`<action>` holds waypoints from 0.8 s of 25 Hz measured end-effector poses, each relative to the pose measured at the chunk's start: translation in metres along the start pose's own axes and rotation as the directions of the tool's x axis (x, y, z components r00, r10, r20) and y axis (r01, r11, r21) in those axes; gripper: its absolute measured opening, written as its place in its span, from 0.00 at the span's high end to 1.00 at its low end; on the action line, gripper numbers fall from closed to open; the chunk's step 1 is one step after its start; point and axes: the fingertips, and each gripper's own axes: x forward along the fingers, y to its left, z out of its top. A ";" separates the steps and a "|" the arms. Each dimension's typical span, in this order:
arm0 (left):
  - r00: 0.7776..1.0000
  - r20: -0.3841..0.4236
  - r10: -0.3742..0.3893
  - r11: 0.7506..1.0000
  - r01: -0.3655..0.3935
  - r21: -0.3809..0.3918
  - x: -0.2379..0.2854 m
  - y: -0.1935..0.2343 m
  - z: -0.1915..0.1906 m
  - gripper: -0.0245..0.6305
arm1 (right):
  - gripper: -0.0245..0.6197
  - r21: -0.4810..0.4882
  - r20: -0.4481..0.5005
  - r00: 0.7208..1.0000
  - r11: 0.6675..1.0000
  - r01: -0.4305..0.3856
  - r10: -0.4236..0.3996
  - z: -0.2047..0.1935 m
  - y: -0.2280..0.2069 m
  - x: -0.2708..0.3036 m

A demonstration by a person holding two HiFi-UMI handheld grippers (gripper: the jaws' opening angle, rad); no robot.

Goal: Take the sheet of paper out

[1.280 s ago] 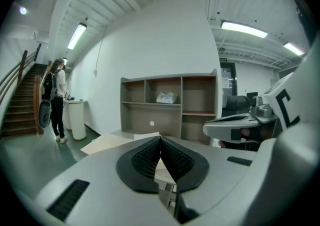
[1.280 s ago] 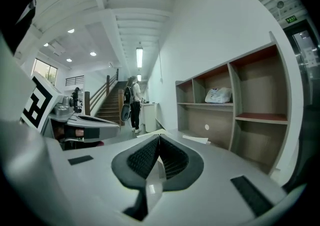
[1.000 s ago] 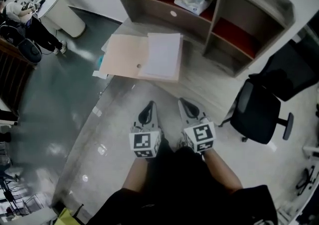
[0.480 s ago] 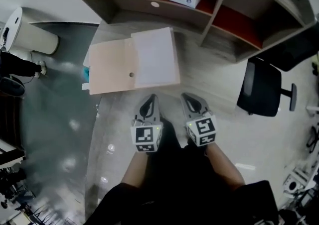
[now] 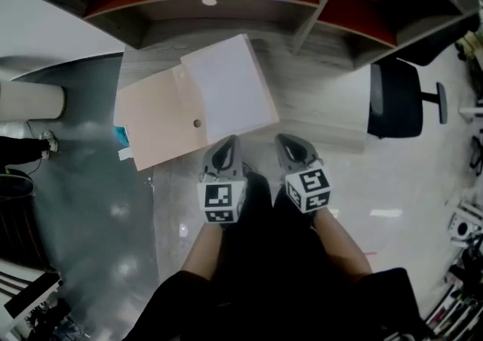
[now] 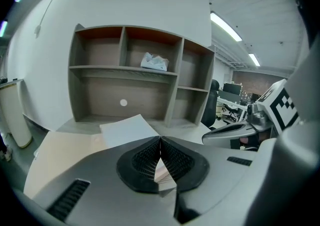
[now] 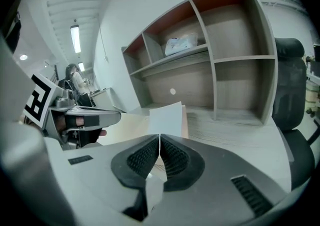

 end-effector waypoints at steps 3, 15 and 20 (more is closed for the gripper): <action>0.999 -0.021 -0.032 0.999 0.032 0.012 0.009 0.009 -0.004 0.90 | 0.94 0.062 -0.003 1.000 0.998 0.025 -0.025 -0.003 0.002 0.009; 0.988 -0.118 -0.097 0.994 0.102 0.041 0.042 0.012 -0.015 0.90 | 0.93 0.303 -0.041 0.999 0.953 0.001 0.012 -0.026 -0.013 0.038; 0.986 -0.147 -0.082 0.995 0.089 0.043 0.051 0.017 -0.018 0.90 | 0.82 0.354 -0.054 0.998 0.935 -0.001 0.022 -0.030 -0.023 0.047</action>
